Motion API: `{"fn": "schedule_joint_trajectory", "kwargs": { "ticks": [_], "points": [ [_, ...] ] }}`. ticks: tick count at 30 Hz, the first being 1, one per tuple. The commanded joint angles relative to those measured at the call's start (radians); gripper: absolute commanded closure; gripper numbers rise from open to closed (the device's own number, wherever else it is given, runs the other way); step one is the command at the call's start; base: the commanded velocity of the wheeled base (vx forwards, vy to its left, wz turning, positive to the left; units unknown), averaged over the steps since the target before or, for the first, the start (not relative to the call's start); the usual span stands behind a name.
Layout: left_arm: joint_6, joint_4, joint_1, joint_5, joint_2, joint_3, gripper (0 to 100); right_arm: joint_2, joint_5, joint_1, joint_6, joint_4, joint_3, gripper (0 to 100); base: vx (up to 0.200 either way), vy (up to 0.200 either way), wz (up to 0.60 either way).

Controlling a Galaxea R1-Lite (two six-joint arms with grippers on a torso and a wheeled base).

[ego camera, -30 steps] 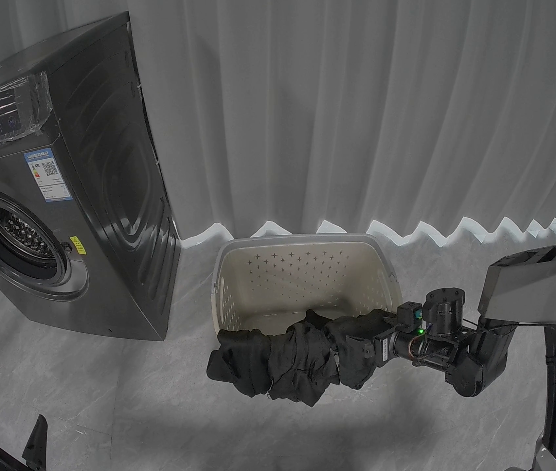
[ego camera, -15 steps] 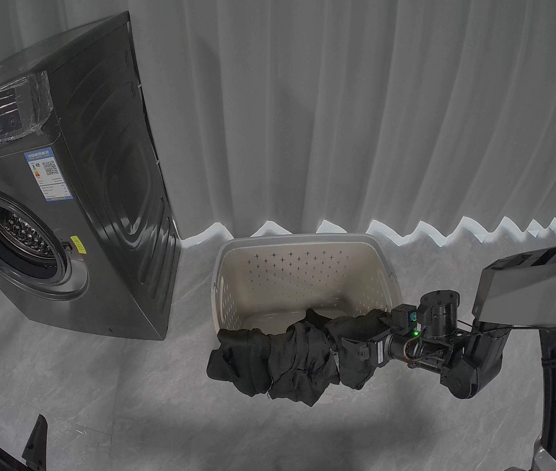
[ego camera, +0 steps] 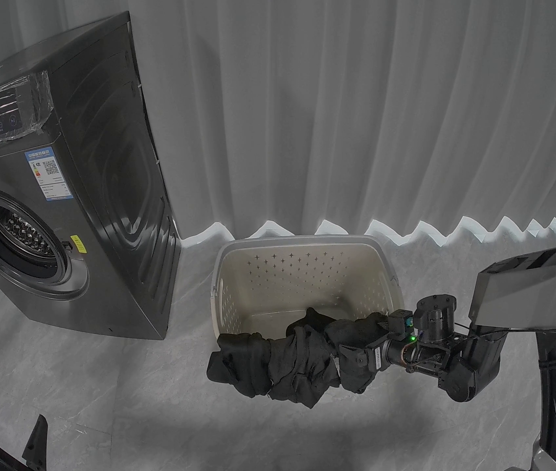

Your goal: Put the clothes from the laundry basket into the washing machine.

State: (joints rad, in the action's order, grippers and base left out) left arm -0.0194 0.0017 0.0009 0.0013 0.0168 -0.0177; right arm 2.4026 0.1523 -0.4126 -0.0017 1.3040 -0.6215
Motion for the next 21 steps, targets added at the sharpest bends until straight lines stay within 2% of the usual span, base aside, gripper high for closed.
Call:
{"fn": "schedule_joint_trajectory", "kwargs": {
  "ticks": [1,8,21],
  "points": [
    [-0.001,0.0,0.001,0.0,-0.017,0.016,0,0.023,0.001,-0.015,0.0,0.0,-0.02,0,0.0,0.0,0.0],
    [-0.001,0.0,0.001,0.0,-0.017,0.016,0,0.012,0.0,-0.029,0.005,0.001,-0.092,0,0.0,0.0,0.0],
    [-0.001,0.0,0.001,-0.001,-0.017,0.016,0,0.006,0.0,-0.037,-0.003,-0.002,-0.06,0,0.0,0.0,0.0]
  ]
}}
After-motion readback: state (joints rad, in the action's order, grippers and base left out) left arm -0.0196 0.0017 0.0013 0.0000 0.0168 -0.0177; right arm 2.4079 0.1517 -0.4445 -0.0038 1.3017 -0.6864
